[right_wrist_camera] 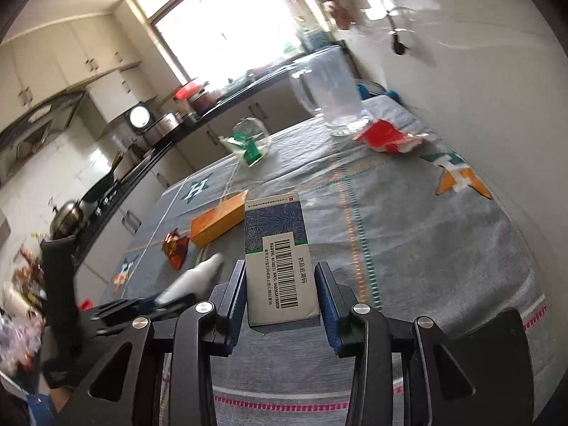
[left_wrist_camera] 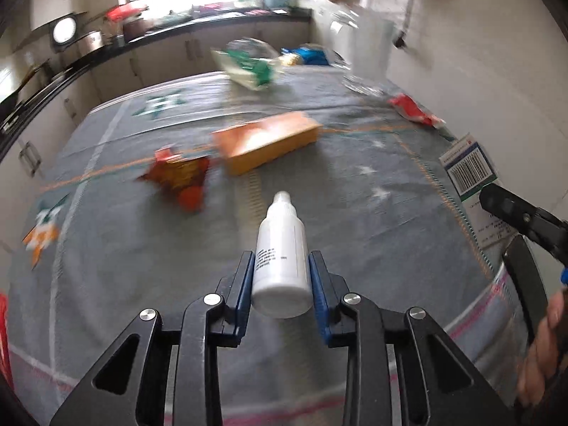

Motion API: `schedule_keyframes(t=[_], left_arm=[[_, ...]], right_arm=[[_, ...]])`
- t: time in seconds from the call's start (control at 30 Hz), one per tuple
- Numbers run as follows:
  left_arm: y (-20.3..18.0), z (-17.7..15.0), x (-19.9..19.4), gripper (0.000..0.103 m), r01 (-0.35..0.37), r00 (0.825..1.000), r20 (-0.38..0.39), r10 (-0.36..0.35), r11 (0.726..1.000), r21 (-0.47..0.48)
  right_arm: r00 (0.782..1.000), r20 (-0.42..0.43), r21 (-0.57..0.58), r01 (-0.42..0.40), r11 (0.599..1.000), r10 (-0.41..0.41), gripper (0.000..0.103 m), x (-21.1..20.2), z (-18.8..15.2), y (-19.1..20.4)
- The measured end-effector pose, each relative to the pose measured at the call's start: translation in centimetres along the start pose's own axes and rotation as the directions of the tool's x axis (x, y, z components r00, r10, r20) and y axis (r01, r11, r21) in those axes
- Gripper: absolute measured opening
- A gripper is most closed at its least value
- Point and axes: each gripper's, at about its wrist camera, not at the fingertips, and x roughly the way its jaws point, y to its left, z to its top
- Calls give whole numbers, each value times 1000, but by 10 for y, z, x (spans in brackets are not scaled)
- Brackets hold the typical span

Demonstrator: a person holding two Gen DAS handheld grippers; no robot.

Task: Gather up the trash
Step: 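Grasp the blue-white medicine box with the right tool while the left tool grasps the white spray bottle, then carry the medicine box and spray bottle with both tools over the red basket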

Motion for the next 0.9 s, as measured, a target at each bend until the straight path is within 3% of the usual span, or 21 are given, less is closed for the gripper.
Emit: schedule_keyframes(t=[0.27,0.4,0.5,0.67,0.83,0.9], left_arm=[[87,-30,-46,29,-81,992,83,92,989,-126],[112,-36,-57,29,-101,985,124,121,983,-156],[126,-39,-63,29,-108,978,156,139,976,-190],[141,-39,-63,29,-119,967,190,168,963,-243],[146,-43,-60,29,-127,959,215,185,957,-260],[146,-45,-58,29,-137,956,218,197,956,-260]], right_arm=[[998,-65,-85,-22,996,16,41,9,-9,36],[993,-121,-142,-17,990,0,41,14,-16,77],[989,-149,-206,-38,978,7,42,24,-20,114],[988,-150,-296,1,955,-47,42,59,-24,164],[988,-122,-320,55,946,-99,42,94,-31,183],[987,-136,-313,40,949,-86,42,102,-34,185]])
